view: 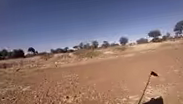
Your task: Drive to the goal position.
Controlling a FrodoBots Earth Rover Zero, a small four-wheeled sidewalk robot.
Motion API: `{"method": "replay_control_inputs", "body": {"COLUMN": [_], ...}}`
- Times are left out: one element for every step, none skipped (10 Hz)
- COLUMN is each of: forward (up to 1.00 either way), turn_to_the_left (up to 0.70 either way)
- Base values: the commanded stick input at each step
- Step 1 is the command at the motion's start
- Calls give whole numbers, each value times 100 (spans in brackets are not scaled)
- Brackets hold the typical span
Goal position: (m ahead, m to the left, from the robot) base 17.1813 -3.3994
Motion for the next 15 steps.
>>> {"method": "replay_control_inputs", "body": {"forward": [50, 50, 50, 50, 50, 50, 50, 50, 50, 50, 50, 50, 50, 50, 50], "turn_to_the_left": [0, 0, 0, 0, -31, -50, -50, -50, -50, -50, -27, -11, -1, 0, 0]}}
